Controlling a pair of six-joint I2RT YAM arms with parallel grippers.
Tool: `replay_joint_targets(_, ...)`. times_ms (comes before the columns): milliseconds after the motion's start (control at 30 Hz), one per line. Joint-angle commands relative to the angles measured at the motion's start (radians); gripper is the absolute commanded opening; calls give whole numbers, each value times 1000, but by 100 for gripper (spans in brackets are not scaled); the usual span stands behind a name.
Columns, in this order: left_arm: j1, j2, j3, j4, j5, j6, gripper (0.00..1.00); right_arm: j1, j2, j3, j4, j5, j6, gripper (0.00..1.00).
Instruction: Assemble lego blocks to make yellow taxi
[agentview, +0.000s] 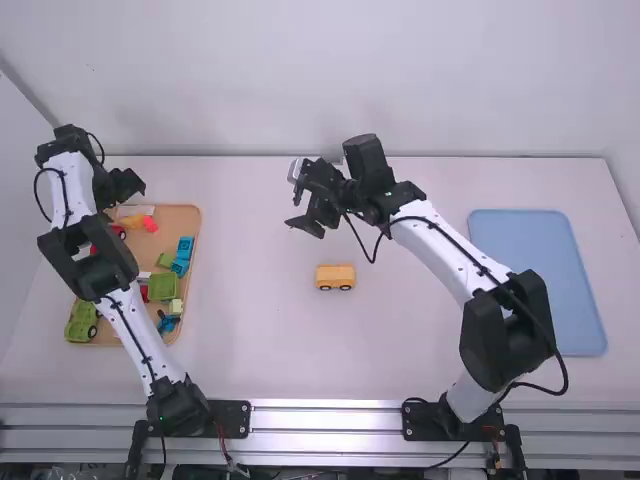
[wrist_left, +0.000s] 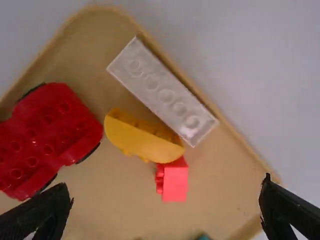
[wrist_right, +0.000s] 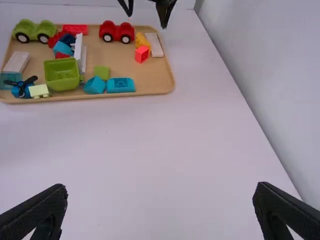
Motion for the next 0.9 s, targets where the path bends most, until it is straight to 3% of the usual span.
replay_joint_targets(0, 1, 17, -3, -4, -76, -92, 99, 3, -15, 33, -4, -2, 4, 99)
replay_joint_targets(200, -1, 18, -104, 132, -86, -130, 99, 3, -15, 33, -20, -2, 4, 98)
replay_joint_targets(267, -1, 18, -136, 166, -84, -262, 99, 3, -15, 33, -23, -2, 4, 99)
replay_joint_targets(400, 16, 15, -150, 97, -71, -605, 99, 3, -15, 34, -18, -2, 4, 99)
replay_joint_targets(733, 35, 15, -150, 100, 16, -897, 99, 3, -15, 33, -27, 41, 5, 99)
replay_joint_targets(867, 36, 15, -167, 119, 24, -894, 99, 2, -15, 33, -34, 70, 4, 99)
